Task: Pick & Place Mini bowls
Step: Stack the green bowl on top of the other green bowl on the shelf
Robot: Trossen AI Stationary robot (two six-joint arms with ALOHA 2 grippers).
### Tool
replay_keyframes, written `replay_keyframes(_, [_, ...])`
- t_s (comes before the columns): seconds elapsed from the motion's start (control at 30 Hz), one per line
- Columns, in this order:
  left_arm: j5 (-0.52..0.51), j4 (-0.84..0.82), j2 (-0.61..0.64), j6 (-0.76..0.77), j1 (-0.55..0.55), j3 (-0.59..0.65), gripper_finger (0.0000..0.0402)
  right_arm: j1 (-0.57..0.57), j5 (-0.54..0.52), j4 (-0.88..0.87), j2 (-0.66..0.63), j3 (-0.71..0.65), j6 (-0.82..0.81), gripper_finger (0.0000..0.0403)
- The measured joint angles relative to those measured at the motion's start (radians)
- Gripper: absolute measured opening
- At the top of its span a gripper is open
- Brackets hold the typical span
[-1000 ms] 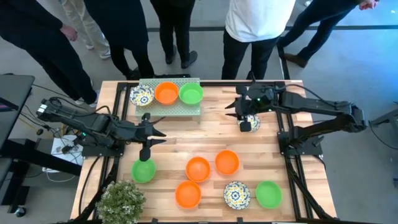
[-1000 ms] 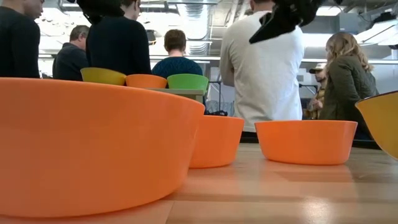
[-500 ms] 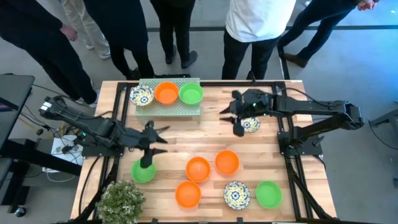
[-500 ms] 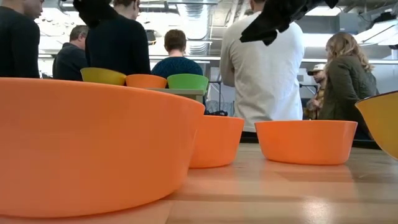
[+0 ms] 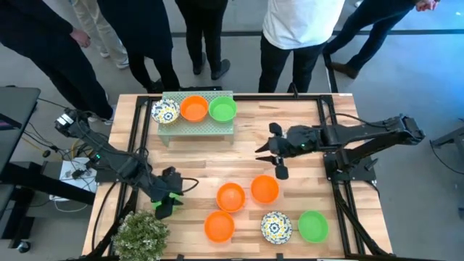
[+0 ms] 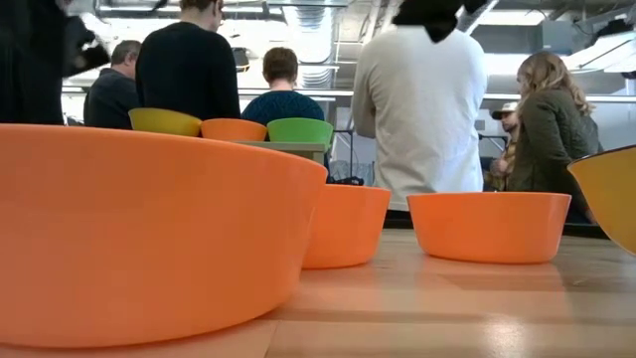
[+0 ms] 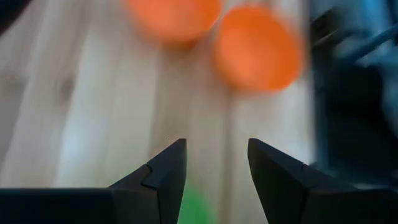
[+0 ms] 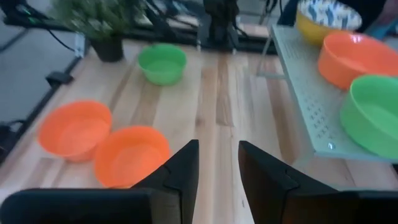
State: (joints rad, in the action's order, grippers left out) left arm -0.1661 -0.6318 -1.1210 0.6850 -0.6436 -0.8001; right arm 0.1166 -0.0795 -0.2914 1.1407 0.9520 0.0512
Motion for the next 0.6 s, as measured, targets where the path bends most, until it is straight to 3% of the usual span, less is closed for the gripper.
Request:
replay_keyframes(0.17, [-0.046,-0.157,0.000,0.062,0.013,0.003,0.0172,0.035,-0.005,0.008,-0.092,-0.026,0.017,0.0109])
replay_keyframes(0.4, [0.025,-0.157,0.000,0.088,0.040,0.082,0.0172,-0.001,0.000,0.190,-0.224,-0.273,0.026,0.0109])
replay_keyframes(0.6, [0.044,-0.155,0.000,0.091,0.067,0.144,0.0172,-0.009,0.001,0.276,-0.228,-0.344,0.027,0.0109])
